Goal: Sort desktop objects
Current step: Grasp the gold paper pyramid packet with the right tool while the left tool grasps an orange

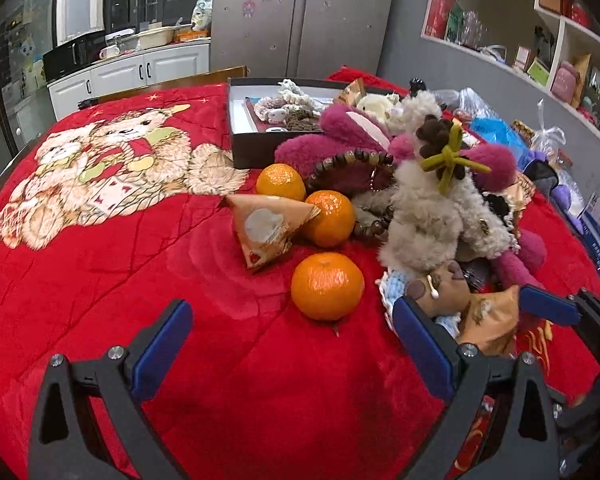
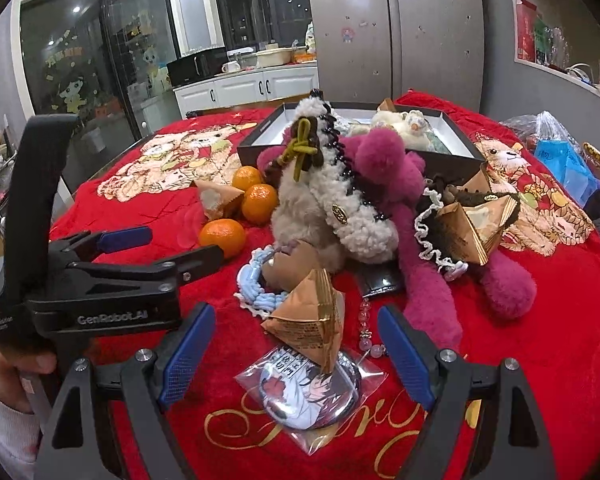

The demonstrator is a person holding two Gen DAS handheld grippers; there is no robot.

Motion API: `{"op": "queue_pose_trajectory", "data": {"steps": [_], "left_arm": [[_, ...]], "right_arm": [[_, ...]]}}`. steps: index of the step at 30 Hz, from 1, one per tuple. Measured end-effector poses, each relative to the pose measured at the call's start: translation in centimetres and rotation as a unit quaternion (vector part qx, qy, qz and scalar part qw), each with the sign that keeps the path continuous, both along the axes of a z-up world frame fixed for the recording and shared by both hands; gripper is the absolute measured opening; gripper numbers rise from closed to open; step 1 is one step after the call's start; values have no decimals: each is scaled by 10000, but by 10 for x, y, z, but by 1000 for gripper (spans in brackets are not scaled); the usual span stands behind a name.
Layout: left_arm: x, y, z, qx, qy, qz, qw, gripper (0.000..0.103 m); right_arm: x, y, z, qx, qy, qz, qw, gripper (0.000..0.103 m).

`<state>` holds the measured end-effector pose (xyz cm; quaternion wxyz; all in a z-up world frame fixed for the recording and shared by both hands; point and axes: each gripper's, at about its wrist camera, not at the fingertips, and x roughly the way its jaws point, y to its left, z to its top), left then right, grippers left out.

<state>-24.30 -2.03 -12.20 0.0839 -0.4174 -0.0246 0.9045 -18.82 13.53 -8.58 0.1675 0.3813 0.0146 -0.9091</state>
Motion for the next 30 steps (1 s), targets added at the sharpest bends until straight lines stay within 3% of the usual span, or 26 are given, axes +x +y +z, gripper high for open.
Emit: {"op": "queue_pose_trajectory", "data": {"steps": [4, 8, 10, 14, 18, 21, 24, 26, 27, 30], "left_arm": [[-16, 5, -4, -62, -71, -24, 10000, 101], [-28, -1, -16, 157, -365, -15, 9992, 101], [-29, -4, -16, 238, -328, 11, 9992, 101], [-32, 0, -18, 65, -370, 26, 9993, 100], [-34, 10, -20, -308, -425, 42, 9986, 99], [-34, 13, -20, -515, -397, 75, 9979, 89], [-33, 10, -17, -465, -310, 130, 9984, 71], [-31, 6, -15, -390, -251, 159, 9988, 48], [-30, 4, -14, -340, -222, 167, 9990, 42], [-28, -1, -13, -205, -201, 174, 9994, 39]], "right_arm": [[-10, 5, -4, -42, -54, -81, 9999, 86], [-20, 14, -10, -347, -182, -87, 9992, 86], [-23, 13, -13, -361, -204, -23, 9991, 86], [-24, 10, -16, -418, -264, 116, 9987, 85], [-25, 10, -20, -434, -372, 154, 9982, 63], [-26, 14, -20, -524, -391, 113, 9978, 45], [-26, 14, -22, -543, -426, 139, 9975, 42], [-24, 12, -22, -526, -419, 149, 9976, 40], [-24, 12, -22, -519, -411, 154, 9977, 39], [-22, 13, -21, -559, -392, 117, 9976, 38]]}}
